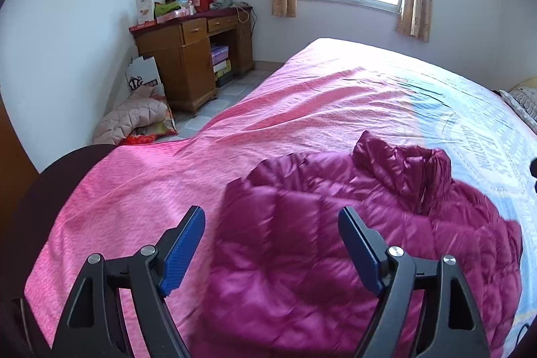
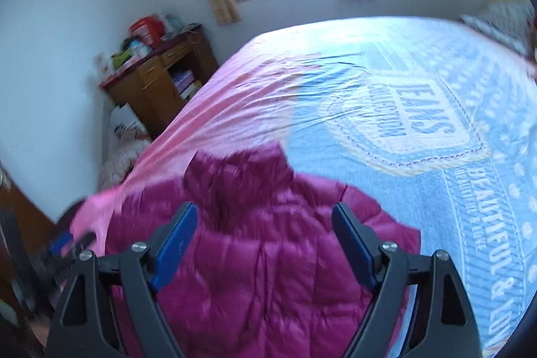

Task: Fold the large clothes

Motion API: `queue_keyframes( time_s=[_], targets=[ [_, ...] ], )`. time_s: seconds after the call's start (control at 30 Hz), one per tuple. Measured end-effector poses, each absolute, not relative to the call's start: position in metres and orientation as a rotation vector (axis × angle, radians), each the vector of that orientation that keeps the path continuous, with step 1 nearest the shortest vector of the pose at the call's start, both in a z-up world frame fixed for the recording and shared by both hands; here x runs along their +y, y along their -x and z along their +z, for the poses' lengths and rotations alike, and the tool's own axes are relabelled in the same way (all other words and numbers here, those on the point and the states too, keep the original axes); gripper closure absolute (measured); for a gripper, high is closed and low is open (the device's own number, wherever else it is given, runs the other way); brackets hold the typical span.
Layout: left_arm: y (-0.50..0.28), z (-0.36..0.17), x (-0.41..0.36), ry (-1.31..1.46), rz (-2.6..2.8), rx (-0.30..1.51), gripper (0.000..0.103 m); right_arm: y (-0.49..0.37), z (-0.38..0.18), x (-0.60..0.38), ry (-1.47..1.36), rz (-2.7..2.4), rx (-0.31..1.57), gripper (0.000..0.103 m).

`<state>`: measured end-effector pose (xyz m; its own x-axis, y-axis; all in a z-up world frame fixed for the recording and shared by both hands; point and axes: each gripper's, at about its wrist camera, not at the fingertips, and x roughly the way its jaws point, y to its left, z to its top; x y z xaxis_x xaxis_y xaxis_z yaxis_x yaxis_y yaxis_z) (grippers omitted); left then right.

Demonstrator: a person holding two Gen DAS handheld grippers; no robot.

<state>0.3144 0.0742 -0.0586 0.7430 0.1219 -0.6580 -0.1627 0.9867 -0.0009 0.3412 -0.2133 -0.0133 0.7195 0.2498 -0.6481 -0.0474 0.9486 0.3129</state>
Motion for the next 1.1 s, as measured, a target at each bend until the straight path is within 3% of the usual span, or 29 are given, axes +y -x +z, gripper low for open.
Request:
queue_keyframes(
  time_s=[0.2,0.4,1.07,1.1],
  targets=[
    [-0.364,-0.094,0.069,0.092,0.186,0.801,0.021,-0.401,-0.036,-0.202,-0.404,0.168,0.884,0.018],
    [-0.367,-0.144,0.061,0.030,0.268,0.780,0.021,-0.442,-0.066,-0.186,-0.432,0.135,0.999,0.018],
    [-0.359,-0.151,0.051,-0.014,0.310,0.737,0.018,-0.500,-0.108,-0.164,-0.299,-0.004,1.175,0.018],
    [-0.359,-0.151,0.052,-0.013,0.309,0.736,0.018,-0.499,-0.109,-0.164,-0.299,0.003,1.177,0.024]
  ],
)
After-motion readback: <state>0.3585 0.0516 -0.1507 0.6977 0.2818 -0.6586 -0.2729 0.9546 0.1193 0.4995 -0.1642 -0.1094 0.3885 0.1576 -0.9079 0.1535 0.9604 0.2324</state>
